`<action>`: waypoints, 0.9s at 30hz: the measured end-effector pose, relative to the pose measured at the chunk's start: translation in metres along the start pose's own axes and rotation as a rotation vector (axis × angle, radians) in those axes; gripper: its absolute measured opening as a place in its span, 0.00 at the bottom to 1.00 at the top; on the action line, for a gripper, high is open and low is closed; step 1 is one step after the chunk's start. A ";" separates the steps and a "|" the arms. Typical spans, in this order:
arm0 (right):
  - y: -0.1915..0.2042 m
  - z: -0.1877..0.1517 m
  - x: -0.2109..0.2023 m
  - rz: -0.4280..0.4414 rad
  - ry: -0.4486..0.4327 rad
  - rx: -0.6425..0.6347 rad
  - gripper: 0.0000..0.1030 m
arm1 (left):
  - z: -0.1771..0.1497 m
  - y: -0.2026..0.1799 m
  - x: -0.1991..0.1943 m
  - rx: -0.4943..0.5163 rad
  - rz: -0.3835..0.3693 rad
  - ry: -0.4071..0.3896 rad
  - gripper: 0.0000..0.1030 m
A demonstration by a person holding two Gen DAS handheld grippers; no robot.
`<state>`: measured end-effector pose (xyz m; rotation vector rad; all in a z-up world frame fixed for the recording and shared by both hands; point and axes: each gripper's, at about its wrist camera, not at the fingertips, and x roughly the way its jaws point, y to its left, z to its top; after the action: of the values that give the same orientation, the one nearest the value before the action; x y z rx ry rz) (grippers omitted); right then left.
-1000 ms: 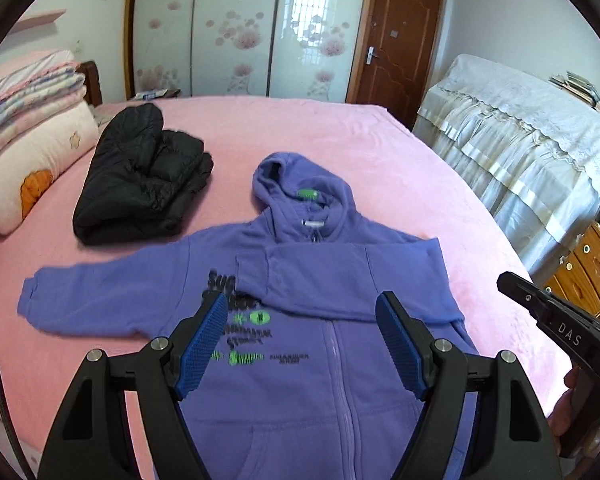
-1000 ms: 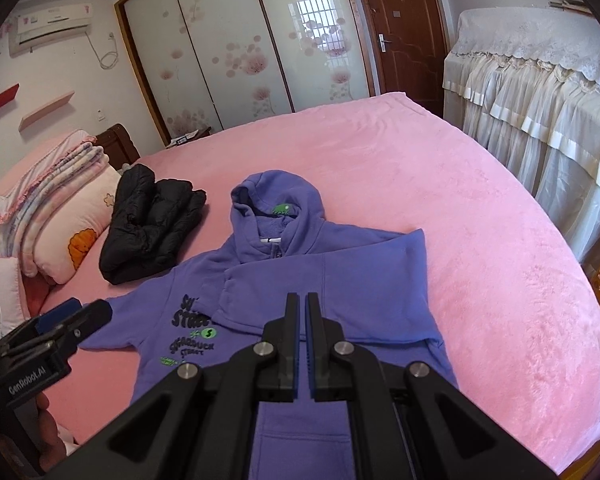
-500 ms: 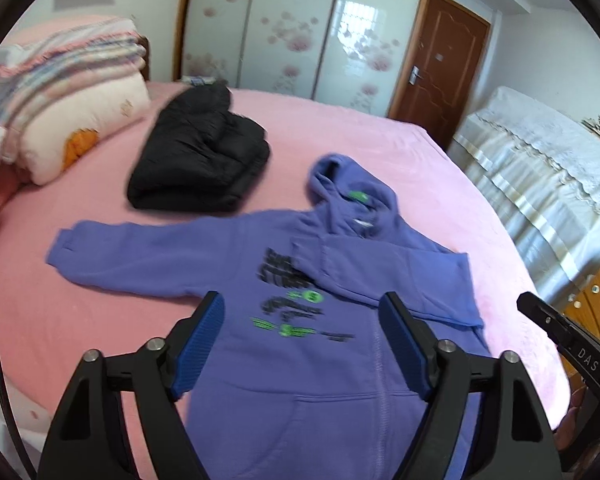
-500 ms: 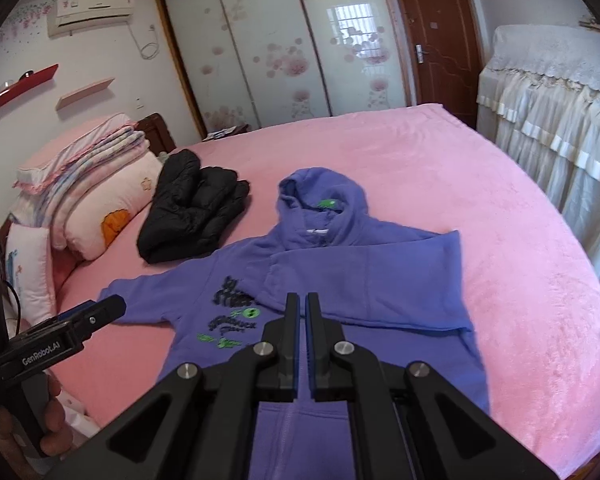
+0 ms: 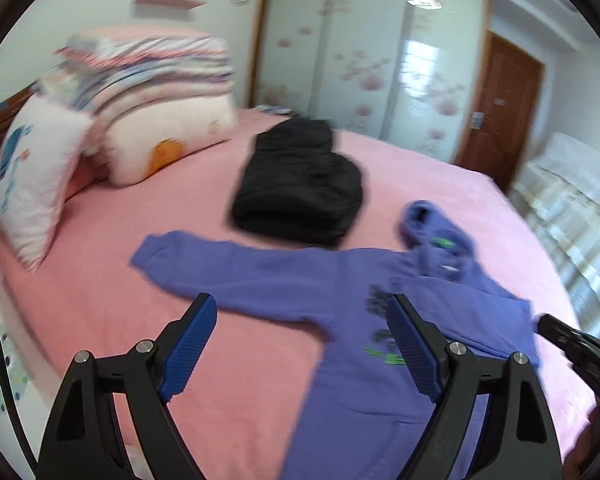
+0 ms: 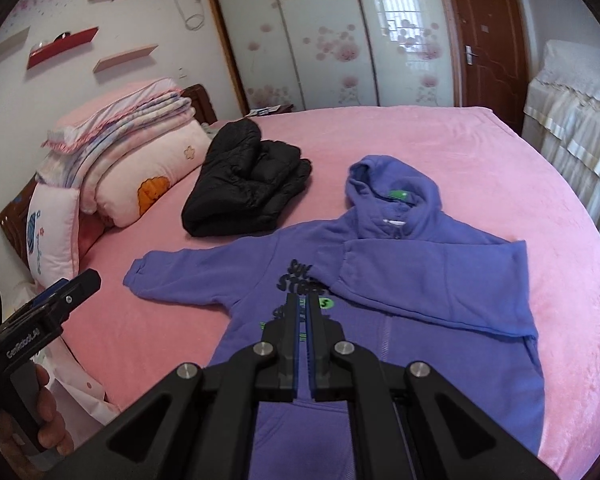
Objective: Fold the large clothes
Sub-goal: 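Move the left gripper to the other sleeve cuff and grasp it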
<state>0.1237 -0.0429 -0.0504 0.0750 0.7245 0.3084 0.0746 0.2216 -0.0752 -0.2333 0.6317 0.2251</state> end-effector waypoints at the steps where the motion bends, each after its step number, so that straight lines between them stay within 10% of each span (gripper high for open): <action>1: 0.006 0.001 0.005 -0.001 0.000 -0.014 0.03 | -0.001 0.011 0.009 -0.026 0.015 0.018 0.83; 14: 0.089 -0.002 0.109 0.059 0.082 -0.162 0.03 | -0.046 0.132 0.172 -0.476 -0.067 0.271 0.82; 27: 0.109 -0.006 0.206 0.082 0.144 -0.150 0.03 | -0.055 0.171 0.277 -0.789 -0.243 0.224 0.69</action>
<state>0.2381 0.1228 -0.1682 -0.0608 0.8398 0.4491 0.2137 0.4064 -0.3104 -1.1007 0.7055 0.2064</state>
